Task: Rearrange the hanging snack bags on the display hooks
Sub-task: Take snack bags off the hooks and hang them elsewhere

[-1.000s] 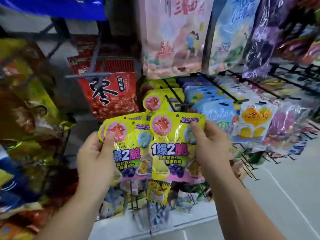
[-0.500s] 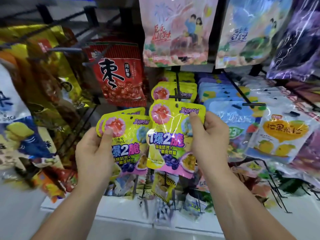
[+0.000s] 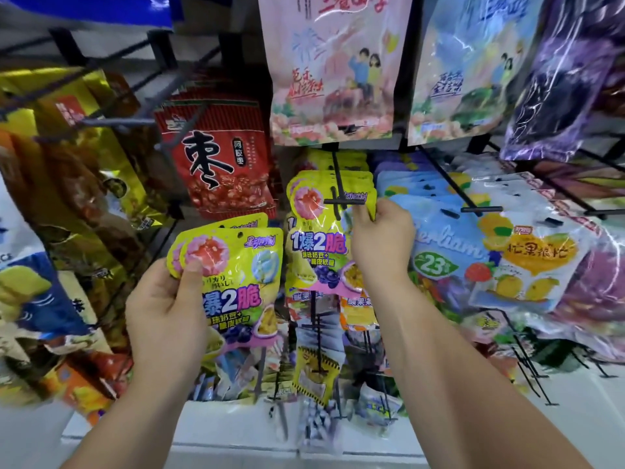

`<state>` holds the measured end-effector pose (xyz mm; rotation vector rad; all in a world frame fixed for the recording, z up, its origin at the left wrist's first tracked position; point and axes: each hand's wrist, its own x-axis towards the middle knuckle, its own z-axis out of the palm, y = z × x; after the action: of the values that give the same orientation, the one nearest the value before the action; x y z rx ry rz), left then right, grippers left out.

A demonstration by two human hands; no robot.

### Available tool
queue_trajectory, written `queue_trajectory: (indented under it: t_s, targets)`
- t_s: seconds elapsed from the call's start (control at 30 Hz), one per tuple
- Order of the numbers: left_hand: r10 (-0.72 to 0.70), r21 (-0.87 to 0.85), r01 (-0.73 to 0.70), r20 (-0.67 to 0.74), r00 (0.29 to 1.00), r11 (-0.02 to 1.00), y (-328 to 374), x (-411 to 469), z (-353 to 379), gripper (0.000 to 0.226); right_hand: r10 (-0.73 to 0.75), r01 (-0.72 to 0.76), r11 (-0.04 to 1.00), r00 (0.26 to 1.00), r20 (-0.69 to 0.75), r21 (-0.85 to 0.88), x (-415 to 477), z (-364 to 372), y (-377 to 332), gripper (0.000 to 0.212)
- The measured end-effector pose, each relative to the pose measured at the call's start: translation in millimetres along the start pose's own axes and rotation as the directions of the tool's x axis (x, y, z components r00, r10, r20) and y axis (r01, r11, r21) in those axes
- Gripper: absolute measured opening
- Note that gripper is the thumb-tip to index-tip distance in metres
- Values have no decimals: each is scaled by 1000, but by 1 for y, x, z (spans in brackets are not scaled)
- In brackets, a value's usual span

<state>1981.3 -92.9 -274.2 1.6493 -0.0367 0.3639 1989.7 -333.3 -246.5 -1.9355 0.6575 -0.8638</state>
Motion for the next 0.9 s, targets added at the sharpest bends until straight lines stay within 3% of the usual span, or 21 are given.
queue_trajectory:
  t_s: [0.27,0.3,0.37,0.43,0.5,0.53,0.63,0.7,0.8,0.9]
  targets:
    - [-85,-192,114,155,984,975,16,-7,17,21,-19,16,998,999,49,64,-10,-10,4,54]
    - [-90,-219,127,171,981,968,20,-8,20,20,-28,19,994,996,83,104,-16,-13,2,47]
    - [-92,-263,140,186,978,955,25,-10,24,18,50,-116,949,974,222,293,-34,-25,-2,12]
    - [-93,-292,143,179,979,946,28,-11,26,15,152,-267,891,937,315,367,-52,-42,-11,48]
    - [-102,-311,152,172,980,938,32,-12,28,13,135,-277,863,932,336,423,-67,-56,-7,62]
    - [-104,-315,154,170,980,937,33,-13,30,13,110,-284,848,921,375,448,-72,-60,-2,59]
    - [-107,-308,159,179,978,938,35,-19,36,10,61,-264,866,899,435,424,-83,-64,-6,15]
    - [-103,-293,158,196,975,943,35,-22,40,11,69,-248,890,903,424,383,-84,-61,0,1]
    - [-116,-274,170,203,972,947,33,-26,42,28,55,-210,897,927,372,389,-83,-59,7,13]
    - [-91,-237,130,168,982,963,30,-24,39,33,38,-155,936,936,349,316,-78,-60,10,51]
